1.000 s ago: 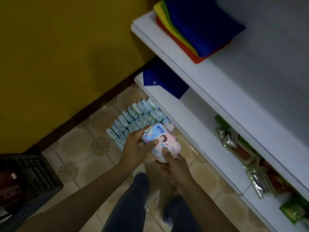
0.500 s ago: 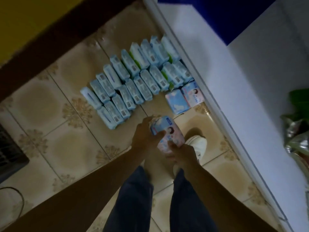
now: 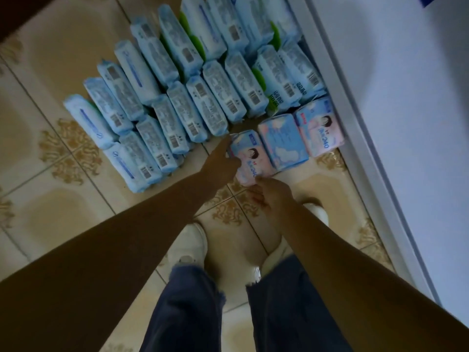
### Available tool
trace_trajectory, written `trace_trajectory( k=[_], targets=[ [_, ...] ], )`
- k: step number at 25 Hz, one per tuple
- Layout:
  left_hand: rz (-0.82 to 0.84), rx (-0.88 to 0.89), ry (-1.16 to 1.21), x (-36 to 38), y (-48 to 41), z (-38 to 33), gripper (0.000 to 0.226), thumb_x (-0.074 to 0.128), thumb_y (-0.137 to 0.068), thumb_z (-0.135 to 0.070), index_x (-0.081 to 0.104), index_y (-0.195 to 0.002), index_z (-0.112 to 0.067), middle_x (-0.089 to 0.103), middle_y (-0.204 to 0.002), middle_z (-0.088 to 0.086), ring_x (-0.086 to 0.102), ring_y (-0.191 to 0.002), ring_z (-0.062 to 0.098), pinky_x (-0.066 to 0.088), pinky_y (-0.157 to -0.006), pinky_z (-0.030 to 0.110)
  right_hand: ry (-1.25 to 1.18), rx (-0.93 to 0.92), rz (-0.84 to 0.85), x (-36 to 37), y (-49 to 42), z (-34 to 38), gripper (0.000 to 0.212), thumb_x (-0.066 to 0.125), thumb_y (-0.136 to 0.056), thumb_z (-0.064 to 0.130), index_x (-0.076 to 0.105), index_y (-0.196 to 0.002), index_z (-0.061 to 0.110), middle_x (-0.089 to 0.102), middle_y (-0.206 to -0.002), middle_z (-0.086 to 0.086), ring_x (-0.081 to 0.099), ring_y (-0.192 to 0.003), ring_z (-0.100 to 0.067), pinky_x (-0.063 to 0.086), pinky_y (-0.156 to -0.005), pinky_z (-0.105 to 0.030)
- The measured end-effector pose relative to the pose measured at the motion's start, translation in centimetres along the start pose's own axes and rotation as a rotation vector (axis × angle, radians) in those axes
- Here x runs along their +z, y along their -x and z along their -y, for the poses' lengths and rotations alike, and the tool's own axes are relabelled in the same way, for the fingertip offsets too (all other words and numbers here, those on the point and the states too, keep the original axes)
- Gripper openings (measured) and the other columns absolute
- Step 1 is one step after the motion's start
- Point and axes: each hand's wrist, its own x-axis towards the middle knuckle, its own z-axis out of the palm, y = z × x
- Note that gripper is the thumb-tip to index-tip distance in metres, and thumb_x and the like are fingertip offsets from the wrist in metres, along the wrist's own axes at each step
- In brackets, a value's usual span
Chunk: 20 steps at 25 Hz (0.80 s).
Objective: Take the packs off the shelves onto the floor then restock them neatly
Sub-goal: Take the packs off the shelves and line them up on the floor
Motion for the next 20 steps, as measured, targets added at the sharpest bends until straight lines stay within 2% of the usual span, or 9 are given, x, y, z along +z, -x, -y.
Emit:
trace_trajectory(
  k=[2, 4, 6, 7, 10, 13, 16, 18, 20],
  targets=[
    [-0.005, 0.013, -0.083, -0.6, 2.0, -1.3, 0.059, 0.049, -0.095, 0.001, 0.027, -0.148, -0.015, 0.047, -0.136, 0.015, 0.048, -0.095, 0.015, 0.041, -0.055, 0.013, 0.014, 0.007, -0.047, -0.8, 2.5, -0.2, 0.040, 0.059, -0.094, 0.020, 0.050, -0.129, 0.004, 0.064, -0.109, -0.011, 0.063, -0.092, -0.021, 0.051, -0.076, -0.031],
    [-0.055, 0.051, -0.275, -1.9, 5.0, -3.0, 0.059, 0.048, -0.097, -0.009, 0.023, -0.150, -0.017, 0.039, -0.147, 0.014, 0.052, -0.107, 0.018, 0.045, -0.070, 0.009, 0.196, -0.103, -0.114, -2.2, 6.8, 0.2, 0.060, 0.063, -0.091, 0.029, 0.037, -0.141, 0.009, 0.053, -0.133, -0.008, 0.056, -0.111, -0.021, 0.048, -0.090, -0.033],
    [-0.054, 0.167, -0.555, -3.3, 8.4, -4.6, 0.062, 0.047, -0.099, -0.018, 0.016, -0.152, -0.016, 0.022, -0.158, 0.007, 0.030, -0.140, 0.022, 0.029, -0.108, 0.023, 0.518, -0.273, -0.150, -3.5, 11.0, 0.9, 0.071, 0.063, -0.087, 0.046, 0.033, -0.144, 0.016, 0.049, -0.138, -0.006, 0.051, -0.118, -0.022, 0.045, -0.094, -0.036],
    [-0.056, 0.249, -0.727, -4.1, 10.3, -5.7, 0.064, 0.047, -0.099, -0.022, 0.013, -0.153, -0.016, 0.014, -0.160, 0.006, 0.017, -0.146, 0.022, 0.019, -0.116, 0.031, 0.654, -0.366, -0.174, -4.0, 13.5, 1.5, 0.077, 0.063, -0.084, 0.053, 0.031, -0.145, 0.018, 0.048, -0.140, -0.007, 0.049, -0.124, -0.024, 0.044, -0.098, -0.040],
    [-0.190, 0.485, -1.125, -6.7, 17.0, -9.9, 0.070, 0.046, -0.097, -0.034, 0.007, -0.154, -0.019, -0.009, -0.162, 0.003, -0.012, -0.148, 0.022, -0.007, -0.118, 0.048, 1.025, -0.620, -0.275, -4.4, 20.9, 4.1, 0.092, 0.061, -0.077, 0.067, 0.023, -0.148, 0.023, 0.038, -0.149, -0.007, 0.039, -0.134, -0.028, 0.038, -0.105, -0.052],
    [-0.328, 0.629, -1.237, -9.0, 24.8, -15.0, 0.077, 0.047, -0.094, -0.041, 0.004, -0.154, -0.020, -0.016, -0.160, 0.004, -0.018, -0.147, 0.025, -0.014, -0.114, 0.052, 1.234, -0.832, -0.348, -3.9, 29.2, 7.4, 0.094, 0.057, -0.078, 0.069, 0.015, -0.151, 0.027, 0.018, -0.158, -0.006, 0.022, -0.144, -0.027, 0.023, -0.113, -0.052],
    [-0.402, 0.810, -1.300, -11.8, 33.1, -19.0, 0.083, 0.058, -0.087, -0.041, 0.015, -0.153, -0.016, 0.002, -0.161, 0.010, 0.002, -0.148, 0.032, -0.001, -0.115, 0.056, 1.360, -1.030, -0.453, -3.9, 39.4, 9.2, 0.083, 0.049, -0.082, 0.066, 0.025, -0.150, 0.025, 0.023, -0.157, -0.008, 0.024, -0.143, -0.028, 0.017, -0.113, -0.053],
    [-0.454, 0.943, -1.297, -13.4, 38.1, -21.3, 0.085, 0.071, -0.075, -0.038, 0.034, -0.147, -0.012, 0.031, -0.154, 0.016, 0.034, -0.139, 0.037, 0.026, -0.109, 0.060, 1.394, -1.191, -0.584, -4.4, 45.7, 9.4, 0.077, 0.048, -0.076, 0.061, 0.044, -0.141, 0.019, 0.043, -0.146, -0.014, 0.043, -0.131, -0.034, 0.030, -0.105, -0.056],
    [-0.440, 1.043, -1.267, -14.6, 44.0, -23.9, 0.081, 0.074, -0.072, -0.034, 0.041, -0.143, -0.011, 0.046, -0.144, 0.017, 0.050, -0.125, 0.038, 0.042, -0.100, 0.054, 1.426, -1.277, -0.680, -5.6, 52.6, 9.0, 0.072, 0.051, -0.075, 0.055, 0.053, -0.133, 0.015, 0.051, -0.138, -0.016, 0.053, -0.122, -0.036, 0.038, -0.100, -0.055]
  ],
)
